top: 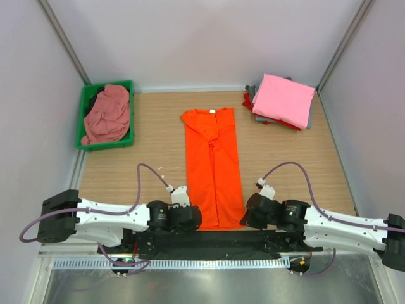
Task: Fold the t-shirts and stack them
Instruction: Fold the tshirt
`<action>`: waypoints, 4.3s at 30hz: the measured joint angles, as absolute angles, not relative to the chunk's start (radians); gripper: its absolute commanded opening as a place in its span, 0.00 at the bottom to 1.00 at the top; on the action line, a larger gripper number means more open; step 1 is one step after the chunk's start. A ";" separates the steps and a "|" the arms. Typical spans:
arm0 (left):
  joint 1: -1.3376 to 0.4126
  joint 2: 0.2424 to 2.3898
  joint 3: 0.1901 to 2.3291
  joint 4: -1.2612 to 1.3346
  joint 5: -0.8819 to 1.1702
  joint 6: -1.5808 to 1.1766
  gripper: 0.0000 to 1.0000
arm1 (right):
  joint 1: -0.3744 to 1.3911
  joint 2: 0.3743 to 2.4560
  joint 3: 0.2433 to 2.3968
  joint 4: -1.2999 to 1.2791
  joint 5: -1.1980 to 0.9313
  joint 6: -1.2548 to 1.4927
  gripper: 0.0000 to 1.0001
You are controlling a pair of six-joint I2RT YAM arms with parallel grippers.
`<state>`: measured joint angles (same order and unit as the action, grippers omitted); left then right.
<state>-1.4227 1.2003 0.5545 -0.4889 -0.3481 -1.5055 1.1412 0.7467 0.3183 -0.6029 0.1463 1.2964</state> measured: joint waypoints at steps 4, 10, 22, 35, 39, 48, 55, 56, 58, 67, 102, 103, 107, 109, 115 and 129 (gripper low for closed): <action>-1.426 1.203 0.718 -0.645 -0.393 -1.481 0.04 | 1.147 0.747 0.467 -0.706 0.227 1.280 0.01; -1.387 1.176 0.815 -0.786 -0.437 -1.410 0.06 | 1.147 0.879 0.670 -0.767 0.340 1.214 0.01; -1.011 1.158 0.888 -0.806 -0.345 -1.111 0.07 | 0.913 1.173 0.909 -0.757 0.389 0.980 0.01; -0.724 1.509 1.133 -0.752 -0.161 -0.800 0.03 | 0.741 1.377 1.043 -0.712 0.337 0.788 0.01; -0.686 1.605 1.238 -0.762 -0.138 -0.724 0.02 | 0.683 1.429 1.080 -0.696 0.313 0.738 0.01; -0.632 1.741 1.377 -0.788 -0.112 -0.628 0.02 | 0.618 1.563 1.154 -0.670 0.272 0.649 0.01; -0.599 1.816 1.436 -0.806 -0.097 -0.593 0.01 | 0.574 1.655 1.224 -0.651 0.236 0.595 0.01; -0.596 1.824 1.443 -0.807 -0.094 -0.591 0.01 | 0.570 1.667 1.237 -0.651 0.232 0.588 0.01; -0.587 1.840 1.461 -0.810 -0.091 -0.587 0.01 | 0.560 1.691 1.262 -0.651 0.226 0.574 0.01; -0.550 1.932 1.557 -0.835 -0.084 -0.560 0.01 | 0.529 1.810 1.384 -0.652 0.213 0.519 0.02; -0.477 1.748 1.636 -0.922 -0.012 -0.496 0.69 | 0.429 1.666 1.374 -0.625 0.050 0.521 0.44; -0.488 1.724 1.574 -0.898 -0.006 -0.505 0.68 | 0.443 1.660 1.343 -0.605 0.029 0.521 0.40; -0.548 1.697 1.356 -0.771 0.023 -0.565 0.66 | 0.515 1.714 1.301 -0.562 -0.035 0.522 0.37; -0.576 1.697 1.282 -0.723 0.032 -0.593 0.66 | 0.551 1.759 1.303 -0.538 -0.058 0.522 0.36; -0.618 1.719 1.231 -0.618 0.030 -0.645 0.63 | 0.591 1.911 1.378 -0.534 -0.098 0.521 0.34; -0.629 1.746 1.148 -0.547 0.028 -0.671 0.62 | 0.564 2.239 1.844 -0.685 -0.012 0.436 0.35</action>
<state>-0.6292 1.7458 1.1484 -0.5468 0.0277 -0.6712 0.5636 2.2391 1.8442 -0.6853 -0.0124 0.4358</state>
